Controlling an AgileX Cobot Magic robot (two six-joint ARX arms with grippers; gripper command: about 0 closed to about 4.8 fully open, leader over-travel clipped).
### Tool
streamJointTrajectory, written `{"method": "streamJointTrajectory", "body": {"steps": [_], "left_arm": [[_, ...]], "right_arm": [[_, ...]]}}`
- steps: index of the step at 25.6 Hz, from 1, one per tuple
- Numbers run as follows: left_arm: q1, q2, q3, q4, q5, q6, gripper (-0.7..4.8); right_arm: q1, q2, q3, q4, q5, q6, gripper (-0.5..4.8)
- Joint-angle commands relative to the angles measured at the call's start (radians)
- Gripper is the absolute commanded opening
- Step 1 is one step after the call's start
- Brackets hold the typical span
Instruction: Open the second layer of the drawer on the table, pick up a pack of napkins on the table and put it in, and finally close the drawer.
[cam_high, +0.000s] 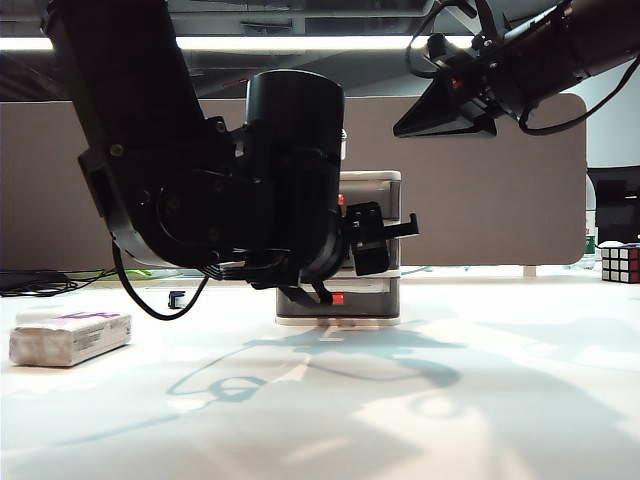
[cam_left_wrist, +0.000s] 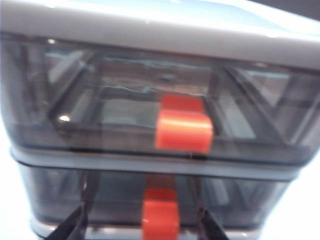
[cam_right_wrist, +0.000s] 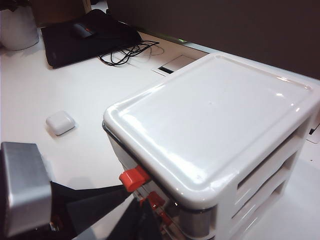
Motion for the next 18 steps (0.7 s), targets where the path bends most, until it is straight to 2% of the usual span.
{"method": "streamJointTrajectory", "body": {"steps": [1, 10, 14, 18], "left_arm": [[0.000, 0.002, 0.002, 0.012, 0.010, 0.005, 2.71], [0.000, 0.002, 0.002, 0.013, 0.032, 0.005, 2.62], [0.000, 0.002, 0.002, 0.016, 0.032, 0.013, 1.82], [0.000, 0.002, 0.002, 0.035, 0.031, 0.030, 1.75]], "right_arm": [[0.000, -0.002, 0.004, 0.003, -0.002, -0.003, -0.05], [0.000, -0.002, 0.004, -0.002, -0.002, -0.003, -0.05], [0.000, -0.002, 0.004, -0.005, -0.002, -0.003, -0.05], [0.000, -0.002, 0.004, -0.006, -0.002, -0.003, -0.05]]}}
